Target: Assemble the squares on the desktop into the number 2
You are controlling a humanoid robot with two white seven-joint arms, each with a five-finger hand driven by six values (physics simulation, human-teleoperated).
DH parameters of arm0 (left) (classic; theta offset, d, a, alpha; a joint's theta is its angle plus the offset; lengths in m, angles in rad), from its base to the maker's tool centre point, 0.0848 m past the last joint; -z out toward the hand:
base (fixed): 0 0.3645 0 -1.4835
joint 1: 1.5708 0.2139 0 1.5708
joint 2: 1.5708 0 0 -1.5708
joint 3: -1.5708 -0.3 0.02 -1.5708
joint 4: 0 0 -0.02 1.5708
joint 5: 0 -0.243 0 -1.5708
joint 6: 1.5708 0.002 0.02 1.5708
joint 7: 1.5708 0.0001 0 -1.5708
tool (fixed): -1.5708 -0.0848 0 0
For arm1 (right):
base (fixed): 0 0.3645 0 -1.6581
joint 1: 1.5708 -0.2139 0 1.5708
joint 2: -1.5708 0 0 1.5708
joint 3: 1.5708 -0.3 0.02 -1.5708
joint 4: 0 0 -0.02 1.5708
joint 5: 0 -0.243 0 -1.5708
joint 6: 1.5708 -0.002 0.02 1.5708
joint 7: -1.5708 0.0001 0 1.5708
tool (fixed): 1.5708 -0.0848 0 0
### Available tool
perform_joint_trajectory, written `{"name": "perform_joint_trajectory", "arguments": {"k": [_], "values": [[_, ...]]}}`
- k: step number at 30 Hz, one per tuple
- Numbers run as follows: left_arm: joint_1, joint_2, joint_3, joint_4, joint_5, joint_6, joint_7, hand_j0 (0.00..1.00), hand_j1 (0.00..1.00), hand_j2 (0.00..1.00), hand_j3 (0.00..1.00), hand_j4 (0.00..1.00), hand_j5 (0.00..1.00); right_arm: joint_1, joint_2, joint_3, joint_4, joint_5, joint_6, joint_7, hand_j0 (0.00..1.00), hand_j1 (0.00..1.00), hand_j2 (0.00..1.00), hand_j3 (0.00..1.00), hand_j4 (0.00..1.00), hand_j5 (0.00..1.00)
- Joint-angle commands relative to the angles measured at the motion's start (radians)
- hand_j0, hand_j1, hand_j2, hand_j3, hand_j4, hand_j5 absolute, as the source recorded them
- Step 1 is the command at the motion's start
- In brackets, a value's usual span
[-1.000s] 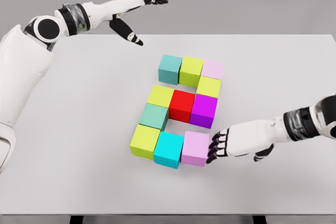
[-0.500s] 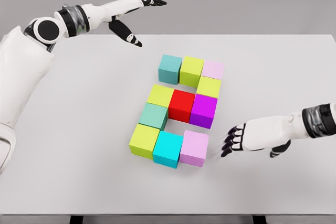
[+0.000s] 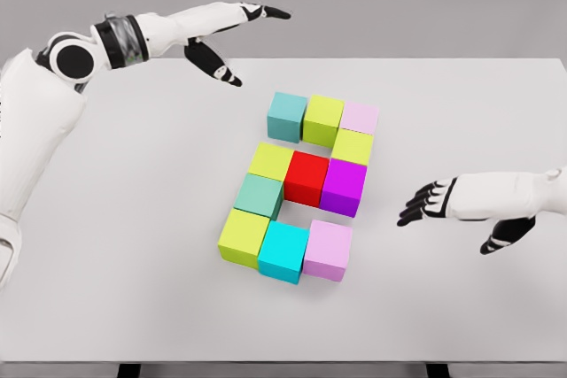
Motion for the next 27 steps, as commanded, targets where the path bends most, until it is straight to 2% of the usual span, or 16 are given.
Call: {"name": "perform_joint_trajectory", "arguments": {"k": [1, 6, 7, 10, 15, 17, 23, 27], "values": [[0.002, 0.010, -0.001, -0.001, 0.008, 0.000, 0.001, 1.00, 1.00, 1.00, 1.00, 1.00, 1.00, 0.003, -0.003, -0.010, -0.003, -0.073, 0.003, 0.000, 1.00, 1.00, 1.00, 1.00, 1.00, 1.00], [0.037, 0.040, -0.008, 0.000, 0.002, 0.000, 0.001, 1.00, 1.00, 1.00, 1.00, 1.00, 1.00, 0.025, 0.003, -0.016, -0.002, -0.100, 0.003, 0.000, 1.00, 1.00, 1.00, 1.00, 1.00, 1.00], [0.037, 0.043, -0.008, 0.003, 0.000, 0.000, 0.001, 1.00, 1.00, 1.00, 1.00, 1.00, 1.00, 0.057, 0.003, -0.055, -0.003, -0.100, 0.003, 0.000, 1.00, 1.00, 1.00, 1.00, 1.00, 1.00], [0.034, 0.061, -0.005, 0.002, 0.002, 0.000, 0.001, 1.00, 1.00, 1.00, 1.00, 1.00, 1.00, 0.227, 0.006, -0.225, -0.005, -0.097, 0.003, 0.000, 1.00, 1.00, 1.00, 1.00, 1.00, 1.00], [0.035, 0.089, -0.007, -0.001, 0.002, 0.000, 0.001, 1.00, 1.00, 1.00, 1.00, 1.00, 1.00, 0.235, 0.008, -0.233, -0.003, -0.115, 0.003, 0.000, 1.00, 1.00, 1.00, 1.00, 1.00, 1.00], [0.035, 0.093, -0.008, -0.001, 0.002, 0.000, 0.001, 1.00, 1.00, 1.00, 1.00, 1.00, 1.00, 0.240, 0.031, -0.233, -0.003, -0.123, 0.003, 0.000, 1.00, 1.00, 1.00, 1.00, 1.00, 1.00], [0.034, 0.093, -0.008, 0.000, 0.002, 0.000, 0.001, 1.00, 1.00, 1.00, 1.00, 1.00, 1.00, 0.318, 0.084, -0.223, -0.002, -0.277, 0.003, 0.000, 1.00, 1.00, 1.00, 1.00, 1.00, 1.00], [0.034, 0.098, -0.008, -0.001, 0.002, 0.000, 0.001, 1.00, 1.00, 1.00, 1.00, 1.00, 1.00, 0.321, 0.098, -0.225, 0.000, -0.350, 0.003, 0.000, 1.00, 1.00, 1.00, 1.00, 1.00, 1.00]]}}
